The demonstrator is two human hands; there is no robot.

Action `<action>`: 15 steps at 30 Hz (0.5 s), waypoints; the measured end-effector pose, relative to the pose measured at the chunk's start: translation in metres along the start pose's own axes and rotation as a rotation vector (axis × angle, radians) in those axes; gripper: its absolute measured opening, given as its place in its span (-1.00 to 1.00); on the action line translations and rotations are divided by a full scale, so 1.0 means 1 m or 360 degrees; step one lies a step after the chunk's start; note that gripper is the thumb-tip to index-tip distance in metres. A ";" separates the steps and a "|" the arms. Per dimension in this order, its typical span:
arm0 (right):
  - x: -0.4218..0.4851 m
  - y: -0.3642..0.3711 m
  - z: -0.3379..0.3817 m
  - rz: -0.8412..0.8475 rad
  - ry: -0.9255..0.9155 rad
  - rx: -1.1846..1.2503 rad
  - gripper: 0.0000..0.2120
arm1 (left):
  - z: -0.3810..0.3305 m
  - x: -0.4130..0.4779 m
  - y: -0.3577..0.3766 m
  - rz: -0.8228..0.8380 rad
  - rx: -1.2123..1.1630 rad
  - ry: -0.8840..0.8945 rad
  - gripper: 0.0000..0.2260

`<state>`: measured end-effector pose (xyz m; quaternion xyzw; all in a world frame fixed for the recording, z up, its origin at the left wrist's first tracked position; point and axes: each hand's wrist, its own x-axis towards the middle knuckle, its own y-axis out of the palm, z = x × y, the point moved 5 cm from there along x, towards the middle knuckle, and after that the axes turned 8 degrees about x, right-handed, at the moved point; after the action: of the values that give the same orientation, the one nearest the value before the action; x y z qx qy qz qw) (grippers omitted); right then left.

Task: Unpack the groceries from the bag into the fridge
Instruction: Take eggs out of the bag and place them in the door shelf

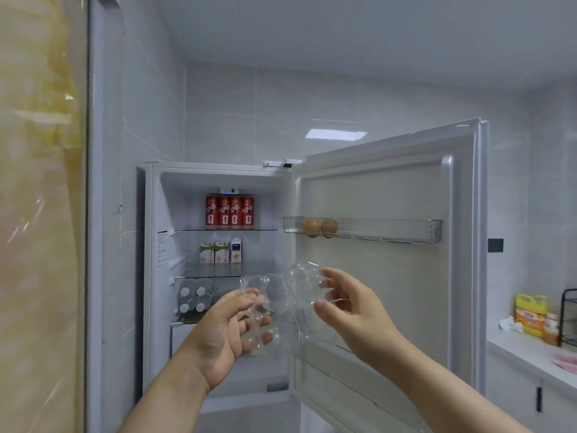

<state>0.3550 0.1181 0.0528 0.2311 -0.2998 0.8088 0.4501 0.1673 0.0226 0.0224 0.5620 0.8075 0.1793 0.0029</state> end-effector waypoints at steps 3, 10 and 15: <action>-0.004 0.013 0.004 0.0041 -0.0070 -0.0140 -0.39 | -0.002 -0.004 0.013 -0.0021 0.0055 0.0092 -0.51; -0.008 0.029 0.012 -0.0093 -0.0235 -0.0228 -0.53 | -0.005 -0.005 0.024 -0.0082 0.0168 0.0178 -0.48; -0.007 0.030 0.013 -0.0203 -0.0294 -0.0193 -0.59 | -0.006 -0.007 0.026 -0.0056 0.0183 0.0202 -0.41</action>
<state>0.3337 0.0921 0.0491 0.2956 -0.3733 0.7342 0.4841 0.1923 0.0220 0.0346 0.5344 0.8248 0.1678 -0.0774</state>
